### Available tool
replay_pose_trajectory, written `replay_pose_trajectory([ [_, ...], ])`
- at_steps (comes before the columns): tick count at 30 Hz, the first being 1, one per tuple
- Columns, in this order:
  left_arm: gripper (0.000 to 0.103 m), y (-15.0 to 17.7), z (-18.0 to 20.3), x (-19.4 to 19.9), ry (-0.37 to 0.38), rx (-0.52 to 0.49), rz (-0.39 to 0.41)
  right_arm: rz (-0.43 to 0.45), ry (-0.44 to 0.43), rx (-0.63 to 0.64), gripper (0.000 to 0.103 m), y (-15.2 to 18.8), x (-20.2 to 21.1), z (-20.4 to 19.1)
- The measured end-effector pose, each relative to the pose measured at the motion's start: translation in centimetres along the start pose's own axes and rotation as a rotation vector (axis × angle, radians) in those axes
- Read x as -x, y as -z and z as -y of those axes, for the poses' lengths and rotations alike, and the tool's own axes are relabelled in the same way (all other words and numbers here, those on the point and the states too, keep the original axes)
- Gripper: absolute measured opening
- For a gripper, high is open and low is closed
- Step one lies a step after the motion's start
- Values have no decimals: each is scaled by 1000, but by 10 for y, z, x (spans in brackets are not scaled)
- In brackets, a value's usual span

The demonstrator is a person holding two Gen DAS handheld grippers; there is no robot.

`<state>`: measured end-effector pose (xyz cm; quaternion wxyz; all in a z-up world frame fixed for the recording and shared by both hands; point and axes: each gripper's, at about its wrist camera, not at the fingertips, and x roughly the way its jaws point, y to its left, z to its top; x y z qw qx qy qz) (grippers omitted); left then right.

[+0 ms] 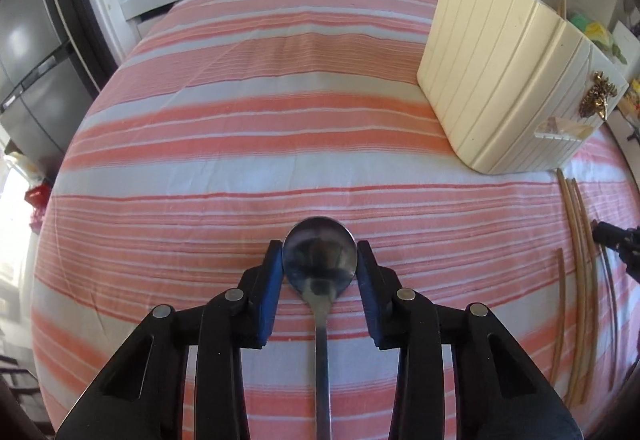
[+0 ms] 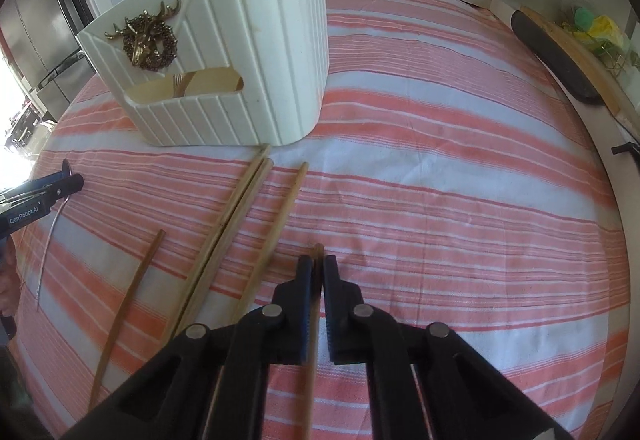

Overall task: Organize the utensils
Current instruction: 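Lift and carry the spoon and chopstick over the holder with both tools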

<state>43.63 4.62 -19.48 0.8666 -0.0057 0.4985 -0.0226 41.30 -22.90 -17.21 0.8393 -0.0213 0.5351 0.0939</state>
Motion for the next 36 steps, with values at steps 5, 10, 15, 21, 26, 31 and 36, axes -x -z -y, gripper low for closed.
replay_pose_trajectory([
  [5, 36, 8, -3, 49, 52, -16, 118, 85, -54, -29, 5, -5, 27, 6],
  [10, 36, 28, 0, 125, 110, -43, 272, 221, -93, -10, 5, 0, 90, -2],
  [15, 36, 42, 5, 175, 151, -52, 389, 350, -101, 44, 5, 24, 158, -21],
  [21, 36, 50, 17, 212, 166, -65, 483, 445, -86, 54, 5, 46, 199, -29],
  [26, 36, 44, 28, 231, 207, -80, 501, 499, -84, 39, 5, 45, 223, -27],
  [31, 36, 31, 32, 246, 254, -73, 498, 545, -101, 9, 5, 35, 239, -21],
  [36, 36, 8, 32, 258, 296, -67, 506, 592, -105, 8, 5, 14, 252, -20],
])
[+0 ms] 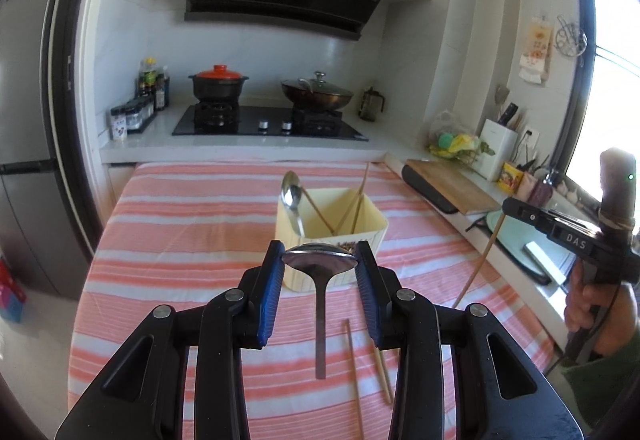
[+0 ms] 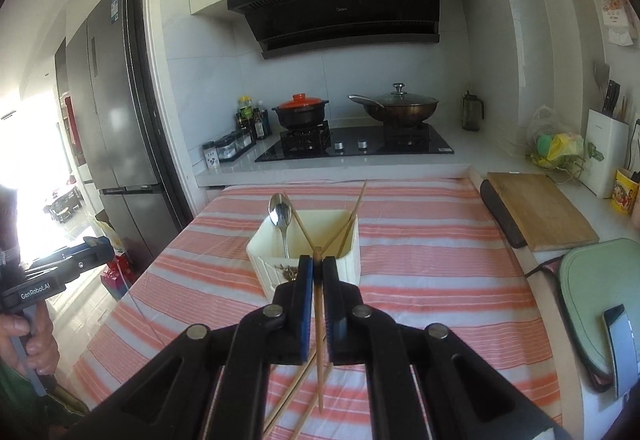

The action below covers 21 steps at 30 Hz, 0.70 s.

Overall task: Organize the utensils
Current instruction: 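Lift and carry the spoon and chopstick over the holder with both tools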

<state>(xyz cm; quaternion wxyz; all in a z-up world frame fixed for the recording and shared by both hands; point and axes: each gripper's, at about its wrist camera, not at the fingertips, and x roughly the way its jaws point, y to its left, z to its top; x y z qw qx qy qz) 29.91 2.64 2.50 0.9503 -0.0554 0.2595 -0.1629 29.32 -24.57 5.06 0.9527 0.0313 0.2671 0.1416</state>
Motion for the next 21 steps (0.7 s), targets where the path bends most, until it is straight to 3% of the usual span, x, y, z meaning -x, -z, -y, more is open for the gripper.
replay_pose_trajectory([
  [5, 36, -41, -3, -11, 35, 19, 22, 50, -9, 7, 5, -44, -7, 0],
  [13, 36, -109, 3, -54, 7, 12, 98, 150, -2, 35, 5, -126, -36, -5],
  [17, 36, -123, 3, -94, -15, 25, 101, 193, 4, 27, 5, -142, -65, -1],
  [21, 36, -116, -3, -146, -23, 52, 32, 136, -17, -7, 5, -133, -111, 10],
])
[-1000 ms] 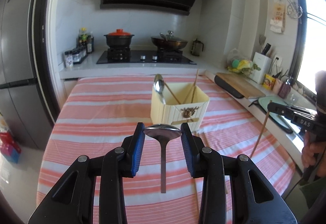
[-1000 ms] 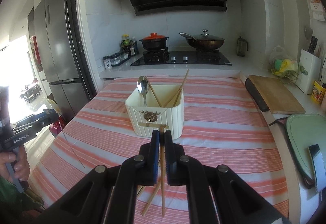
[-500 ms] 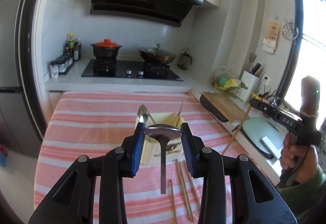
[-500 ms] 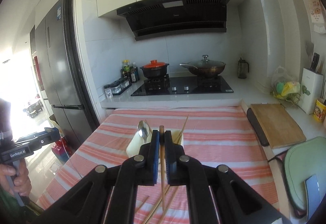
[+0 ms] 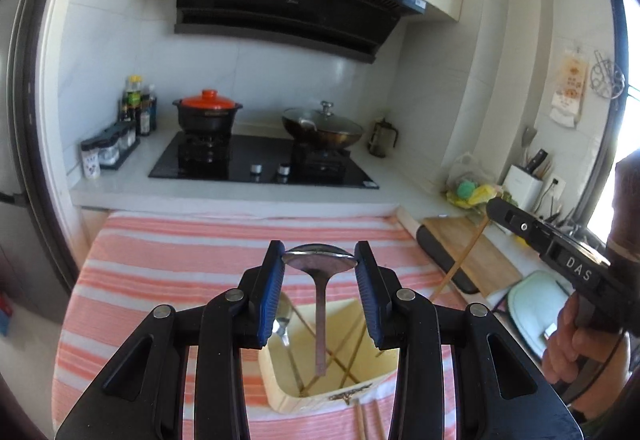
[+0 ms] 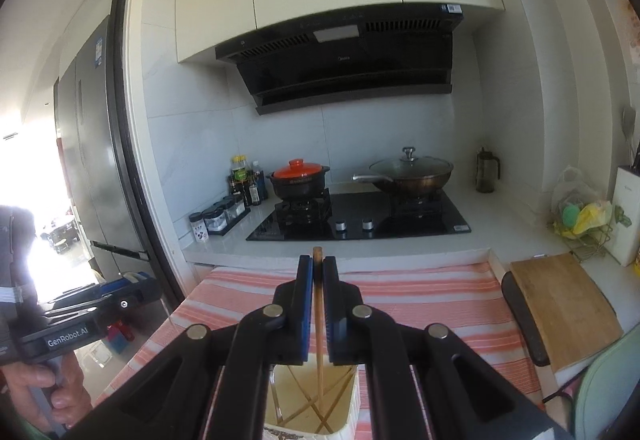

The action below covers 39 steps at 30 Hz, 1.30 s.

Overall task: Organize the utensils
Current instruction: 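Lift and carry the spoon and chopstick over the holder with both tools, then open the left tool to drop the spoon while the right tool drops the chopstick into the holder, then move both open tools toward the remaining chopsticks on the cloth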

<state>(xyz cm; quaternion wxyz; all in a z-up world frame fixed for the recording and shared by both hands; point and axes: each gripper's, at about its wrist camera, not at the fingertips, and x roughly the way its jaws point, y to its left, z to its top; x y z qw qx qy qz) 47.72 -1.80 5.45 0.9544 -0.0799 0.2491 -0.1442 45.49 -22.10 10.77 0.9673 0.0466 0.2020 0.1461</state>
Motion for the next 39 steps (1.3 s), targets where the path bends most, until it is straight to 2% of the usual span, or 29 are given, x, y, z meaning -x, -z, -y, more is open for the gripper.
replay_pose_trajectory([
  [7, 36, 44, -12, -82, -33, 25, -180, -228, -33, -6, 5, 51, -80, 9],
  [11, 37, 58, -17, -108, -62, 33, -245, -307, -56, -25, 6, 66, -111, 12],
  [14, 53, 56, -23, -107, -68, 72, -259, -338, -47, -32, 10, 66, -123, 11],
  [15, 56, 53, -25, -101, -67, 82, -253, -329, -47, -37, 16, 63, -119, 11],
  [16, 57, 51, -26, -89, -63, 84, -242, -311, -48, -39, 18, 59, -111, 10],
  [18, 69, 46, -26, -65, -71, 57, -225, -269, -52, -19, 21, 50, -85, 7],
  [20, 77, 51, -25, -29, -96, 8, -211, -238, -46, 22, 32, 46, -52, 2],
  [21, 83, 58, -26, -10, -103, -15, -208, -226, -44, 43, 41, 48, -32, 0],
  [22, 86, 67, -26, 8, -106, -36, -215, -221, -48, 63, 44, 52, -14, -1],
  [24, 91, 95, -27, 41, -111, -65, -238, -240, -59, 102, 44, 70, 21, -3],
  [27, 91, 154, -30, 79, -120, -60, -296, -260, -23, 150, 45, 120, 71, -5],
  [29, 91, 196, -29, 98, -126, -27, -334, -260, 49, 168, 45, 164, 102, -8],
  [32, 91, 247, -23, 122, -141, 34, -354, -272, 150, 123, 45, 235, 141, -13],
  [35, 91, 277, -12, 134, -123, 65, -366, -285, 232, 59, 45, 294, 174, -22],
  [37, 91, 287, 0, 134, -96, 35, -385, -314, 219, 38, 45, 322, 186, -28],
  [39, 91, 293, 11, 132, -109, -4, -394, -344, 215, 55, 45, 336, 192, -32],
])
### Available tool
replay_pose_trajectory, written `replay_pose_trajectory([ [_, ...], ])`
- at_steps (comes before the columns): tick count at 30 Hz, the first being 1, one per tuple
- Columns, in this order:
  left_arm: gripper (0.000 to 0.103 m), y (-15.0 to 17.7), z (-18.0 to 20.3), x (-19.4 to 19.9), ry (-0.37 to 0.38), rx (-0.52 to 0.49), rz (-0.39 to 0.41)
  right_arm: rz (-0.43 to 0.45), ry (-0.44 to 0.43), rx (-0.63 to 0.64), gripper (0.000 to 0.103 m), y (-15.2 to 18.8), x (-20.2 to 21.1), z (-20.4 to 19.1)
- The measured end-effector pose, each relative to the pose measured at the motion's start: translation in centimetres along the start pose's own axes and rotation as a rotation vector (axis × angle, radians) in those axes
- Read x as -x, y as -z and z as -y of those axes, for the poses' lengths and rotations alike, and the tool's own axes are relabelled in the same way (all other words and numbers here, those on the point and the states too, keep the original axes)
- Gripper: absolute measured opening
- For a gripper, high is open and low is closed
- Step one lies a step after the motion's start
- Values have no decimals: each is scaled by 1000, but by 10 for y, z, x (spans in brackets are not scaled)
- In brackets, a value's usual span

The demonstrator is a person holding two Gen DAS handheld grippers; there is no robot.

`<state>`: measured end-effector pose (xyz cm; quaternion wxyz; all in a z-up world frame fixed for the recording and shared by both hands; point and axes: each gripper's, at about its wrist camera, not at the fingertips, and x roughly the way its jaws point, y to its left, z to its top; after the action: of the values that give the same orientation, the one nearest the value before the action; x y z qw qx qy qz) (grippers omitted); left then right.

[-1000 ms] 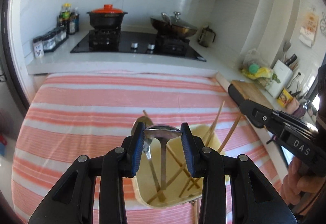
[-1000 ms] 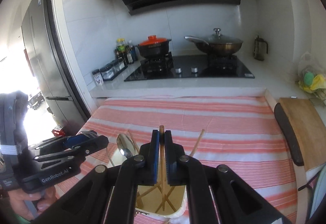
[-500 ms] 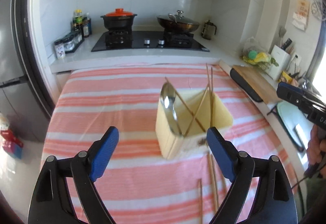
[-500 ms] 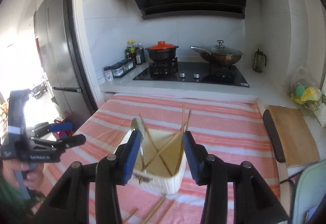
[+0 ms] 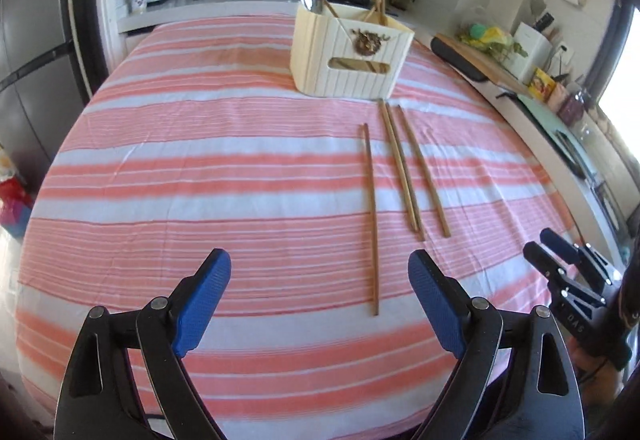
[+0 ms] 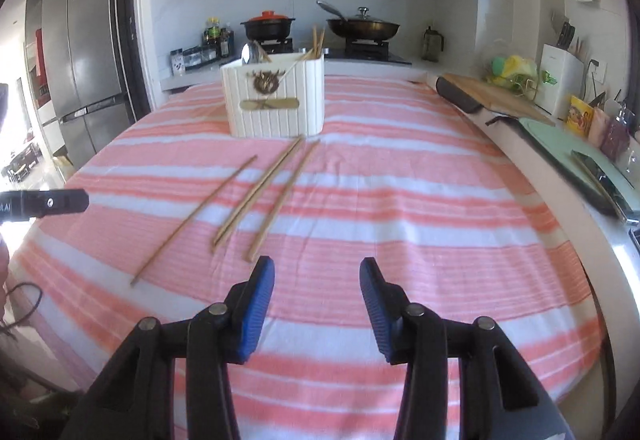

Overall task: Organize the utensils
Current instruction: 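Move both open tools toward the remaining chopsticks on the cloth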

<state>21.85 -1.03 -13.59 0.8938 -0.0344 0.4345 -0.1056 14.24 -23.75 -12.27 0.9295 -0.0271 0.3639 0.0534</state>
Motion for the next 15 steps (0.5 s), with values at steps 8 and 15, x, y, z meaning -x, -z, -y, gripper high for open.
replay_pose_trajectory([
  [8, 91, 9, 20, 21, -19, -55, 58, 39, -12, 10, 45, 4, 17, -10],
  [15, 94, 10, 13, 28, -38, -25, 72, 30, -54, 33, 45, 8, 16, -24],
])
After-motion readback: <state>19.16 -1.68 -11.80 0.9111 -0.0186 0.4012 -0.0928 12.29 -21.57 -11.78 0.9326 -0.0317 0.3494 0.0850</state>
